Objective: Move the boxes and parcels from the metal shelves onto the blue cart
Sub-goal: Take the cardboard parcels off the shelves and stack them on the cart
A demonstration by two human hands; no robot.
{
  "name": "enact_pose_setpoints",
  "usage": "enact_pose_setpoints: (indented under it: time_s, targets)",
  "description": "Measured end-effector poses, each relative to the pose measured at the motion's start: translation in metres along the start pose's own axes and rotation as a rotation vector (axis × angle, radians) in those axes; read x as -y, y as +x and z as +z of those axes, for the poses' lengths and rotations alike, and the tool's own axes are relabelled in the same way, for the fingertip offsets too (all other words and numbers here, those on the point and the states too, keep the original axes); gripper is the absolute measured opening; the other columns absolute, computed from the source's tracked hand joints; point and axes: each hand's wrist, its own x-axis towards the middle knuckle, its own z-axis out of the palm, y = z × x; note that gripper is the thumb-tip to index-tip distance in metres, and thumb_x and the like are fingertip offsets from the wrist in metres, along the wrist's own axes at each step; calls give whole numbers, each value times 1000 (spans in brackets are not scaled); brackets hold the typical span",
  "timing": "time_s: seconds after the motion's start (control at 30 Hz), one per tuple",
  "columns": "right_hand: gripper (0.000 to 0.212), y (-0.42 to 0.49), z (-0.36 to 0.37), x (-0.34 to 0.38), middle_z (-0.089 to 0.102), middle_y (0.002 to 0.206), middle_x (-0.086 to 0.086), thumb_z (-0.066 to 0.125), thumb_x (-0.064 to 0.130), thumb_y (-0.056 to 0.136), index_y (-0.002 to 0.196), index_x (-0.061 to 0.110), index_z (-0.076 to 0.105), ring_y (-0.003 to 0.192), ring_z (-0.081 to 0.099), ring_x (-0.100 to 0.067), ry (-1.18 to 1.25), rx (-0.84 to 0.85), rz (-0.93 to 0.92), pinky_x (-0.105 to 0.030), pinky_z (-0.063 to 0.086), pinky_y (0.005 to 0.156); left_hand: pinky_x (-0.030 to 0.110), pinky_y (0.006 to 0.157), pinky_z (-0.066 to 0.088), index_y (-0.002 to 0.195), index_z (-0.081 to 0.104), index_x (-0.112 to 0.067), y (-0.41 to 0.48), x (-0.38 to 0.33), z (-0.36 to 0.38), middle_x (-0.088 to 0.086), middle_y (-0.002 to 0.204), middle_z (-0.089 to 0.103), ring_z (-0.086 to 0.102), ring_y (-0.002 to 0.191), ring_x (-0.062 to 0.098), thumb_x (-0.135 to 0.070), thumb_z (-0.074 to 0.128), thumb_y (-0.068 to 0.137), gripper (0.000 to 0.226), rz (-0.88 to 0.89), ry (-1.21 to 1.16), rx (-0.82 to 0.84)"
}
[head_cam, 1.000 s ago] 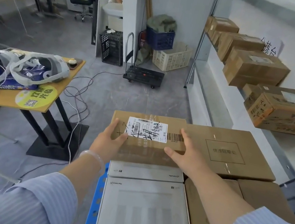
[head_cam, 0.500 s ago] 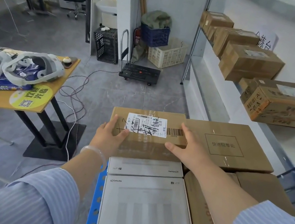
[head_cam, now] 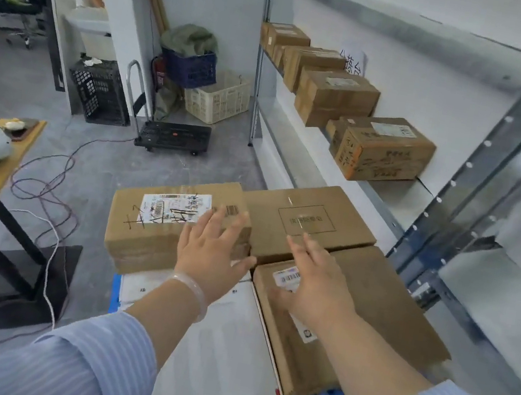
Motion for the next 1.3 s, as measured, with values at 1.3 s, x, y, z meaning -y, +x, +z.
enact_pose_setpoints:
  time_s: [1.3]
  targets:
    - [80, -488, -147, -321, 11, 160, -1, 48, 63, 88, 152, 31, 10, 147, 4, -20, -97, -430, 991, -40, 4, 118, 45, 115, 13, 150, 7, -44, -240, -549, 130, -1, 162, 3, 5, 147, 25, -63, 38, 90, 70, 987, -71, 546]
